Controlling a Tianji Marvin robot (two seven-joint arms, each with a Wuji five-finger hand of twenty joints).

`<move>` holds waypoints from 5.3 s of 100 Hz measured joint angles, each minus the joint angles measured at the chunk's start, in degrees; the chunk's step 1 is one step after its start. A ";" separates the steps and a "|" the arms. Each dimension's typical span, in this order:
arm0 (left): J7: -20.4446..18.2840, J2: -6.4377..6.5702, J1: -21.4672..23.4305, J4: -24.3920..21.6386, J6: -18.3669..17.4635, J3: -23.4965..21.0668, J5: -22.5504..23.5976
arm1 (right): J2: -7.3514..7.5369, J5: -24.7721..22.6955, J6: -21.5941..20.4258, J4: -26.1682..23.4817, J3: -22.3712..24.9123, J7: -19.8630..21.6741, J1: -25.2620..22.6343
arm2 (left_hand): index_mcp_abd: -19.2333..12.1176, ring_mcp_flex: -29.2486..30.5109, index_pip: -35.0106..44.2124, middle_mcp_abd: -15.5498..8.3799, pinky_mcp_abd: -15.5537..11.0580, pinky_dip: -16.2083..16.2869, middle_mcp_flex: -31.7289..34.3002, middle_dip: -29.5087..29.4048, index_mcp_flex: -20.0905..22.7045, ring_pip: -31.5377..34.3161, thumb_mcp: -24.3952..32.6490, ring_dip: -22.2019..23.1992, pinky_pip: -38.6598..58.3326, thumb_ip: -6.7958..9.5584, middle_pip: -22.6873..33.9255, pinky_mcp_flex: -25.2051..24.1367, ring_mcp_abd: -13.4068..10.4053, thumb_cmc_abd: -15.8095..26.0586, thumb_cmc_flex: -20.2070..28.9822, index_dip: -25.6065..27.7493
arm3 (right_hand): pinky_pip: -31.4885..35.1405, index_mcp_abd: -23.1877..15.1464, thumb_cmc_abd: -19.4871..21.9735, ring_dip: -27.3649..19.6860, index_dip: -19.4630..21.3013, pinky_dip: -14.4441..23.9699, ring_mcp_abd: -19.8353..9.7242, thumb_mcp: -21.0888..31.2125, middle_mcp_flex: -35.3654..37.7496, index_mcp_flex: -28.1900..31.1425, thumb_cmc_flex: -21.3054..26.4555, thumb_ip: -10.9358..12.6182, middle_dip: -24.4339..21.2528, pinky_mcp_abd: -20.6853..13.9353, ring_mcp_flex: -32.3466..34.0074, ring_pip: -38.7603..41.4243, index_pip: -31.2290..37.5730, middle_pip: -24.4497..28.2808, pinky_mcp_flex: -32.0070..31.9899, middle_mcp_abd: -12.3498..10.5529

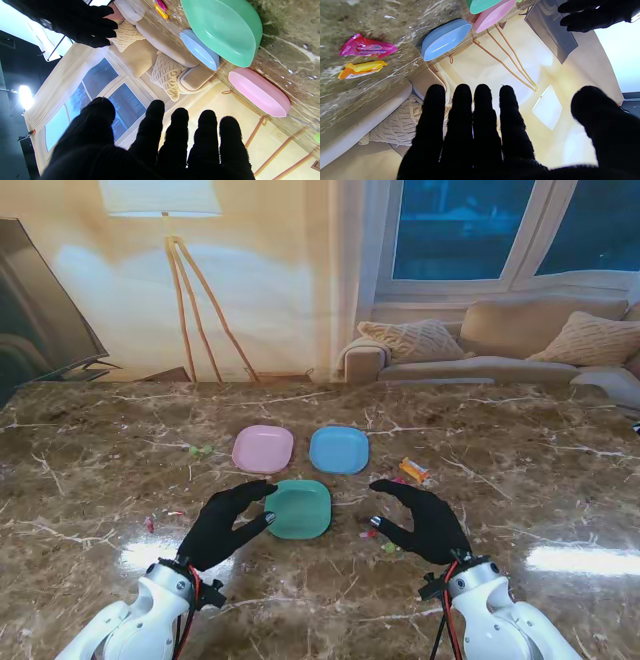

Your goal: Portion candies into small dishes

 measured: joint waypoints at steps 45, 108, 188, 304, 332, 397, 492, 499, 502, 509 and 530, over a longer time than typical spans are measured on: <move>1.68 0.04 -0.26 0.55 -0.70 0.67 2.01 | 1.37 0.02 4.81 6.42 2.95 10.12 8.73 | 0.01 0.00 0.00 0.01 0.03 0.00 0.00 0.00 0.00 0.00 0.00 -0.01 0.00 0.00 0.00 0.00 0.00 0.00 0.00 0.00 | 1.51 -0.64 -0.04 0.66 0.10 1.48 -0.03 0.33 0.14 0.00 0.83 0.00 0.23 0.11 0.66 0.10 0.00 0.00 0.77 -0.12; 0.48 0.04 -2.11 2.81 -1.41 0.96 1.48 | 3.66 -12.07 27.93 25.14 -11.96 8.67 29.28 | 0.02 0.00 -0.01 0.01 0.07 0.00 0.00 0.00 0.00 0.00 0.00 -0.01 0.00 0.00 0.00 0.01 0.00 0.00 0.00 0.00 | 12.35 0.25 -18.67 26.42 2.92 15.55 -0.19 7.47 2.63 1.22 12.33 -4.99 26.16 3.41 5.68 31.23 2.76 20.54 4.22 -2.32; 0.43 -0.02 -1.71 4.09 -0.83 -0.40 0.56 | 0.06 -4.47 33.41 43.34 -26.95 1.42 42.57 | 0.04 0.00 -0.01 0.01 0.10 0.00 0.00 0.00 0.00 0.00 -0.01 -0.01 0.00 0.00 -0.01 0.03 0.00 0.01 0.01 -0.01 | 13.72 -2.02 -23.00 34.40 4.18 18.39 -0.26 10.76 -4.33 3.30 15.83 -7.46 43.93 3.74 -3.91 42.35 5.79 32.93 -1.51 -3.83; -0.40 0.14 -0.36 3.27 -0.27 -2.01 0.41 | -3.15 3.66 27.37 52.09 -29.86 -6.29 47.80 | 0.10 0.00 -0.01 0.01 0.22 0.00 0.00 0.00 0.10 0.00 -0.01 -0.01 0.00 -0.05 -0.01 0.03 0.00 0.02 0.03 -0.01 | 29.50 -15.51 -45.59 14.75 33.55 13.46 -1.55 13.42 32.18 27.73 36.93 -19.69 27.42 2.19 20.47 19.43 39.74 19.05 33.48 -5.53; -0.75 0.17 -0.21 3.24 -0.25 -2.13 0.30 | -2.96 3.35 26.30 52.15 -29.84 -6.63 47.64 | -0.93 0.00 0.83 0.01 0.23 0.00 0.00 0.00 1.15 0.00 -0.01 -0.01 0.00 -0.05 -0.01 0.03 0.00 0.02 0.02 -0.01 | 30.01 -12.98 -41.53 15.32 17.89 16.22 -1.35 13.35 31.92 20.96 37.50 -19.53 24.25 2.19 20.26 19.48 29.66 24.10 33.43 -5.33; -0.80 0.19 -0.27 3.25 -0.23 -2.13 0.28 | -2.36 1.13 25.13 51.61 -29.75 -7.29 46.86 | -1.70 0.00 2.17 0.01 0.23 0.00 0.00 -0.02 1.73 0.00 -0.01 -0.01 0.00 -0.05 -0.01 0.03 -0.01 0.02 0.04 0.01 | 31.50 -15.10 -39.08 15.99 -16.64 17.70 -1.26 12.91 36.25 26.13 34.93 -19.32 19.66 4.99 19.76 16.75 39.28 16.97 35.05 -4.84; -0.50 0.18 -0.60 3.38 -0.30 -2.12 0.32 | -0.92 -6.37 25.41 35.71 -27.95 -5.21 43.08 | -1.77 0.00 2.18 0.01 0.23 0.00 0.00 -0.04 1.74 0.00 -0.01 -0.01 0.01 -0.05 -0.01 0.03 -0.01 0.02 0.05 0.03 | 33.68 -11.39 -34.86 23.52 -6.18 18.40 1.59 17.16 37.41 24.38 28.14 -19.34 25.21 5.88 34.28 32.33 39.03 18.86 35.05 -3.82; -0.51 0.18 -0.55 3.38 -0.30 -2.20 0.29 | -1.16 -6.37 25.68 35.65 -29.68 -5.34 44.50 | -1.77 0.00 2.18 0.01 0.23 0.00 0.00 -0.04 1.74 0.00 -0.01 -0.01 0.01 -0.05 -0.01 0.03 -0.01 0.02 0.05 0.03 | 33.69 -11.39 -34.31 23.52 -6.25 18.70 1.59 16.96 37.41 24.38 28.04 -19.36 25.21 5.84 34.28 32.22 38.47 18.86 34.25 -3.81; -0.51 0.17 -0.52 3.38 -0.30 -2.24 0.28 | -1.30 -6.36 25.86 35.65 -30.46 -5.38 45.14 | -1.77 0.00 2.18 0.01 0.23 0.00 0.00 -0.04 1.74 0.00 -0.01 -0.01 0.01 -0.05 -0.01 0.03 -0.01 0.02 0.05 0.03 | 34.08 -11.39 -34.08 23.52 -6.35 19.15 1.59 16.78 37.41 24.37 28.01 -19.36 25.21 5.79 34.28 32.15 38.43 18.86 33.69 -3.81; -0.51 0.17 -0.42 3.34 -0.29 -2.36 0.26 | -1.70 -6.14 26.27 35.68 -32.20 -5.37 46.60 | -1.77 0.00 2.18 0.01 0.23 0.00 0.00 -0.04 1.74 0.00 -0.01 -0.01 0.01 -0.05 -0.01 0.03 -0.01 0.02 0.05 0.03 | 35.92 -11.39 -33.66 23.52 -6.98 19.91 1.59 16.41 37.41 24.35 28.00 -19.36 25.21 5.40 34.28 31.95 38.37 18.86 32.72 -3.82; -0.78 0.16 0.15 3.05 -0.28 -3.14 0.26 | -4.22 -2.60 26.72 39.89 -38.04 -5.88 51.92 | -1.77 0.00 2.18 0.01 0.23 0.00 0.00 -0.04 1.74 0.00 -0.01 -0.01 0.01 -0.05 -0.01 0.01 -0.01 0.02 0.05 0.03 | 36.68 -11.39 -32.44 24.12 -7.73 20.60 1.57 16.02 37.41 24.33 27.44 -19.36 25.25 5.03 34.26 32.11 37.74 18.86 31.42 -3.93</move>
